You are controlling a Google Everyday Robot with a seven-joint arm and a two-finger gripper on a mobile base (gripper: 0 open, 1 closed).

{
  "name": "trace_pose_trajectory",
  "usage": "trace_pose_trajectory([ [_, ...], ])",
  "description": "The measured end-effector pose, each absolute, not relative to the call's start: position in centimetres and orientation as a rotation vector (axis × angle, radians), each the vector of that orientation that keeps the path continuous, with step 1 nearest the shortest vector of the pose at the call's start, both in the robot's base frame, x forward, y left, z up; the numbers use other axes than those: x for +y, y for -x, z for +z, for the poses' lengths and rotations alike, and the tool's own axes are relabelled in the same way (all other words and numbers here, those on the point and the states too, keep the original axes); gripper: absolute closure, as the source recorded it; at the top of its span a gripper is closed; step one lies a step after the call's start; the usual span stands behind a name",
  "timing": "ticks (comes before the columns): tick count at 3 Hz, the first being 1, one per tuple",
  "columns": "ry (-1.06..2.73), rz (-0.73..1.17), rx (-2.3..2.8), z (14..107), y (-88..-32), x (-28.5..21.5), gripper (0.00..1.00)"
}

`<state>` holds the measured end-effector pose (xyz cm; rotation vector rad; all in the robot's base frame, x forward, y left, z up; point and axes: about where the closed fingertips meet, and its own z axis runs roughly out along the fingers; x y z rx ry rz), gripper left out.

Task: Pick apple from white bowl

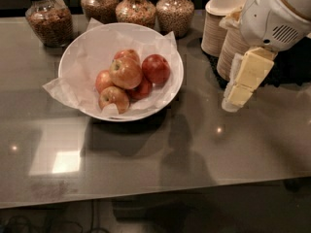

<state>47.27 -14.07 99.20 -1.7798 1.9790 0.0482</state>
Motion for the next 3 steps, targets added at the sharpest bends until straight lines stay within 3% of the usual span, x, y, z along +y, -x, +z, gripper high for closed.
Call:
trace_pose_trajectory([
  [1, 1.863, 0.087, 1.844, 99.53, -47.65, -10.55, 0.00],
  [3, 1.807, 0.120, 1.816, 99.14, -48.50, -9.61, 0.00],
])
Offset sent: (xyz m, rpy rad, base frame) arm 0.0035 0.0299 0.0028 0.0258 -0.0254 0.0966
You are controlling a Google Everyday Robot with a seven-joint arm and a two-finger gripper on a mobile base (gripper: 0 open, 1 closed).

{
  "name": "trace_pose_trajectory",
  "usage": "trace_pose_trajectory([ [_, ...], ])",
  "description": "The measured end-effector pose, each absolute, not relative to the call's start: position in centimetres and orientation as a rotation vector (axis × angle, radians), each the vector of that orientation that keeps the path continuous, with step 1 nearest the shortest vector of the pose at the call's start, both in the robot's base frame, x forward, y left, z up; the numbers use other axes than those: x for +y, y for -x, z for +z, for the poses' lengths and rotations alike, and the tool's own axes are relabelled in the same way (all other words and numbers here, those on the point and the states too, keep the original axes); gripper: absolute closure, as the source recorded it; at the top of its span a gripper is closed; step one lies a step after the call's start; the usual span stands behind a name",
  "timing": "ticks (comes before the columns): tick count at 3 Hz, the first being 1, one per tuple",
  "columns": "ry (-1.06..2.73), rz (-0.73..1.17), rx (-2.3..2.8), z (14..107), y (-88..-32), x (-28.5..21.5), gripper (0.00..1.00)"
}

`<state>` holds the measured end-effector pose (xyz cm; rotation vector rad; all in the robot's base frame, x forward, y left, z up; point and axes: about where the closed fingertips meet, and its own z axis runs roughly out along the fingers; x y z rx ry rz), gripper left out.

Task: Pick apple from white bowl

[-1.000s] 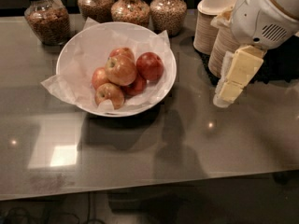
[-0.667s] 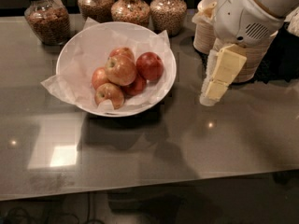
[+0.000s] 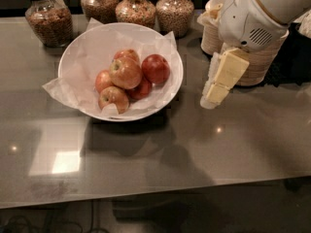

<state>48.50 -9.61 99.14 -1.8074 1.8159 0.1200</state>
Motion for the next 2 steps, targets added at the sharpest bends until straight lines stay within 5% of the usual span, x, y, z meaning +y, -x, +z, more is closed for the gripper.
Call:
trace_pose_trajectory([
  [2, 1.689, 0.380, 1.566, 98.6, -53.7, -1.4, 0.00],
])
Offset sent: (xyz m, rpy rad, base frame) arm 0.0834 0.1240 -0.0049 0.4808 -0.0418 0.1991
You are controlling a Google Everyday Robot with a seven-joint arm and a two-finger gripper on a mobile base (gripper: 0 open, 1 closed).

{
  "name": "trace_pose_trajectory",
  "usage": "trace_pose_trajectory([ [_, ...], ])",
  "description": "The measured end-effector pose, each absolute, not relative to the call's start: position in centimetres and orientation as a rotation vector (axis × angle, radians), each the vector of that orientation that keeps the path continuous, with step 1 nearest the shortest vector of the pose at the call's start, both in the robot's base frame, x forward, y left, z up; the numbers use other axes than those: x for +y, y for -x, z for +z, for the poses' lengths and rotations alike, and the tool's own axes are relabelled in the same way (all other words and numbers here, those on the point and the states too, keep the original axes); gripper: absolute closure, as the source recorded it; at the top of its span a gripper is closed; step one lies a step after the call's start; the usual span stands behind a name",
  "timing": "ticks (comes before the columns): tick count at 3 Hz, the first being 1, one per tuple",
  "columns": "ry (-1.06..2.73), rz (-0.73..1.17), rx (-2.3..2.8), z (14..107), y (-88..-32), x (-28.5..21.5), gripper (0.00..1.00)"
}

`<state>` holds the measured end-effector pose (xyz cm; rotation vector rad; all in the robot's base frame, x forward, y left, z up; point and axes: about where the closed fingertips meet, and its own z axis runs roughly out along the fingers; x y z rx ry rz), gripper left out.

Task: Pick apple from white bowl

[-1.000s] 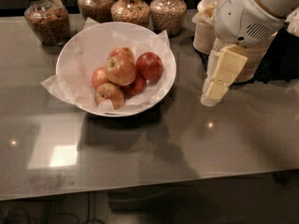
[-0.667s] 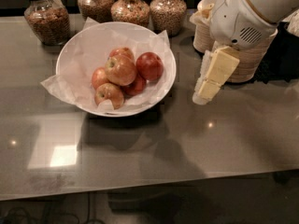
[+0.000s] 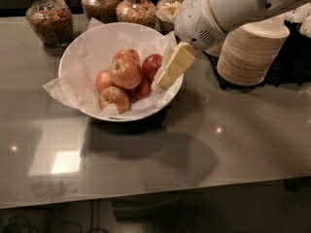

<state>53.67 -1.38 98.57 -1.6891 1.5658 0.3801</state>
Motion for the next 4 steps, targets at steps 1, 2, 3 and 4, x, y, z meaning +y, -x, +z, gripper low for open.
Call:
trace_pose_trajectory([
  [1, 1.668, 0.481, 1.491, 98.4, -55.0, 1.1, 0.00],
  [2, 1.686, 0.565, 1.443, 97.6, -55.5, 3.2, 0.10],
  [3, 1.713, 0.616, 1.416, 96.8, -55.6, 4.5, 0.15],
  [4, 1.730, 0.635, 1.411, 96.0, -55.9, 5.1, 0.14],
])
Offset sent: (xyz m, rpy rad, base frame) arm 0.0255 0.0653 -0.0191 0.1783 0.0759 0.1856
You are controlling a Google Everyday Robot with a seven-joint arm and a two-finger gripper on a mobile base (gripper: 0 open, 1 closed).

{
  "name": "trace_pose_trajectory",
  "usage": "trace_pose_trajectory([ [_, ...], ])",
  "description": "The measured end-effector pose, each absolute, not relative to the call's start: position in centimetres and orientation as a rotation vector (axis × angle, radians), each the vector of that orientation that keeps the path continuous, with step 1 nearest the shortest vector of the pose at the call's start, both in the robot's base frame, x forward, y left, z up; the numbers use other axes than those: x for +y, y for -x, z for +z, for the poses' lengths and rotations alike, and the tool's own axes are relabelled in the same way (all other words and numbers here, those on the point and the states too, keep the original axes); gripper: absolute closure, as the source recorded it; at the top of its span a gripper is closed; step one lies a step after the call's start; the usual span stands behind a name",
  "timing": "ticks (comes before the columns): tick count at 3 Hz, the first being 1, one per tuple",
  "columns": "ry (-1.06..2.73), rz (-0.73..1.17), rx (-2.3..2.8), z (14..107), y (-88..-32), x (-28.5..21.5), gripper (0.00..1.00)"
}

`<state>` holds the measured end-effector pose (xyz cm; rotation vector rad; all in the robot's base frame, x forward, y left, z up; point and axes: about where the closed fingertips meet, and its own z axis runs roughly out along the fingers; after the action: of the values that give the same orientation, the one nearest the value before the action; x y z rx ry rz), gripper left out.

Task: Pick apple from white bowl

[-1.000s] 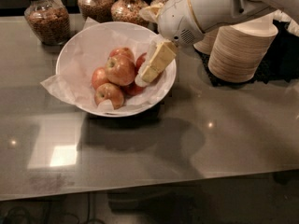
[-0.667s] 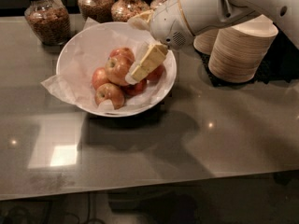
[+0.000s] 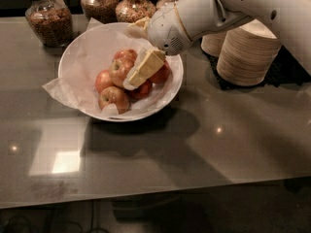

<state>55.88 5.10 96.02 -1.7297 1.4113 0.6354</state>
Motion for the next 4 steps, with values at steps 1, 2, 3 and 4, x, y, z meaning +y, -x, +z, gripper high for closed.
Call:
trace_pose_trajectory([
  [1, 1.747, 0.646, 1.420, 94.9, -56.1, 5.6, 0.15],
  [2, 1.765, 0.668, 1.435, 93.6, -56.3, 6.0, 0.15],
  [3, 1.786, 0.694, 1.449, 92.4, -56.4, 6.6, 0.17],
  [4, 1.797, 0.710, 1.462, 91.5, -56.5, 6.9, 0.19],
])
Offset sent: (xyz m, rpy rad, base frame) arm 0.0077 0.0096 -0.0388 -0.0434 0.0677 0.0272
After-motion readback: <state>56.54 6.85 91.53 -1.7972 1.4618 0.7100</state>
